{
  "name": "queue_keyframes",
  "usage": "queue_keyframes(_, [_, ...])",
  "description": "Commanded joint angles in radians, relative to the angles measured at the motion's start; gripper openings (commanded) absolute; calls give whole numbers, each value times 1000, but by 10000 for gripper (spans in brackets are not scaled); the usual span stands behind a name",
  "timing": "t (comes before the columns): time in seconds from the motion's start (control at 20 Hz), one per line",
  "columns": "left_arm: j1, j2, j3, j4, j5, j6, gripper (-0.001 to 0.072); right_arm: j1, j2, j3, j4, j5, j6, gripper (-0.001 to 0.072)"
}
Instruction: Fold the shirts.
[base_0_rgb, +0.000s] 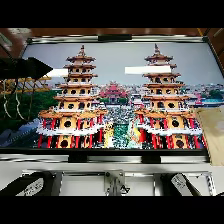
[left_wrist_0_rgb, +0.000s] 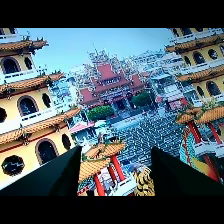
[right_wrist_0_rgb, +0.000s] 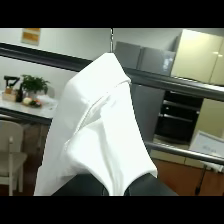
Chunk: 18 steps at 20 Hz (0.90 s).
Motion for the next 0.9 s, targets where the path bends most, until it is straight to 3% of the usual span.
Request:
queue_keyframes(0.0, [-1,-1,0,0,-3,-15,533,-91,-6,0,12,4,37,64])
queue_keyframes(0.45, [-1,-1,0,0,-8,-26,533,-241,-48,0,110,140,55,91])
queue_keyframes(0.5, [-1,-2,0,0,-8,-26,533,-240,-46,0,133,149,55,246])
queue_keyframes(0.55, [-1,-4,0,0,-7,-26,533,-238,-45,0,167,168,51,487])
queue_keyframes(0.6, [-1,-6,0,0,-6,-26,533,-238,-40,0,210,205,43,552])
queue_keyframes(0.85, [-1,-17,0,0,-6,-31,533,-239,-21,0,337,659,-146,553])
